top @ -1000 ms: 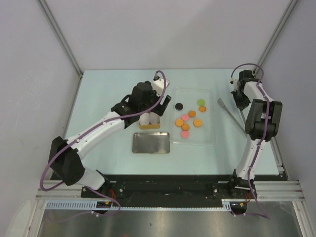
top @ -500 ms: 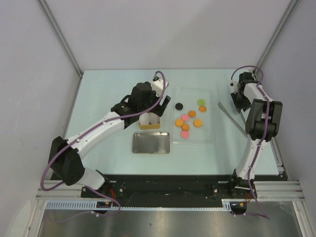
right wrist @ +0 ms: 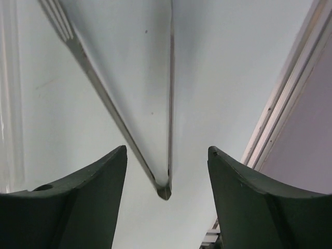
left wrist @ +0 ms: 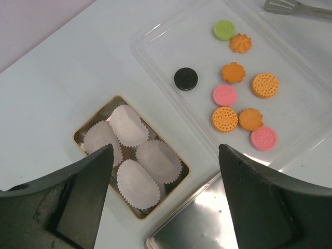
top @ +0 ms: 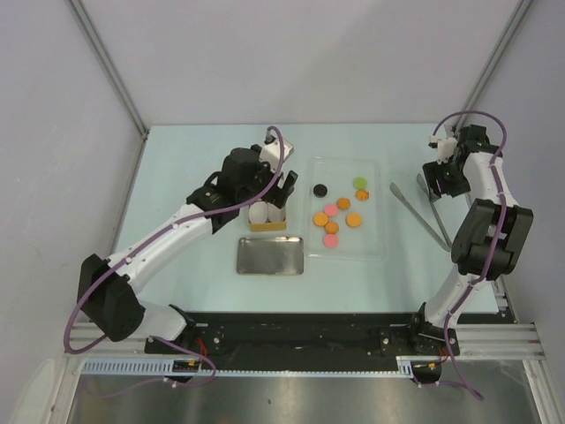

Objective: Pack the cookies

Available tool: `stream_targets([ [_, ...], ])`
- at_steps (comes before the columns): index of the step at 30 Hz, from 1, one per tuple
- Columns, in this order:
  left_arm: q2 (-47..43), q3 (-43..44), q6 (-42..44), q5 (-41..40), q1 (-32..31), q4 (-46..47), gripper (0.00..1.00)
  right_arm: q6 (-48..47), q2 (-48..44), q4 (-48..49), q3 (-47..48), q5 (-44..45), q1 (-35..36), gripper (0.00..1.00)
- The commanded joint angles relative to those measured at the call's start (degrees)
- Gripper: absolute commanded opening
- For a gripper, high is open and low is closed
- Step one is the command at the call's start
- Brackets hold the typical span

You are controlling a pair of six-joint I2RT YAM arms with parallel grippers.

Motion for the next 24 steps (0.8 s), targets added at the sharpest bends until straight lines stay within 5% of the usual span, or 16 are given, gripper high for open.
stream_targets([
  [1,-3.4,-2.0,2.1,2.8,1.2,2.5,0.87,-6.5,-3.7,-5.1,-2.8,-7.5,-2.4,0.69],
  [10,-3.6,-3.6,3.4,5.1,2.7,2.6,0.87,-11.9,-3.8,-4.4,-9.2,-11.4,-4.7,0.99],
  [24,-1.8,-4.7,3.7,8.3,5.2,4.4,0.87,-15.0,-1.9,3.2,-14.8,-8.2,-5.1,1.0],
])
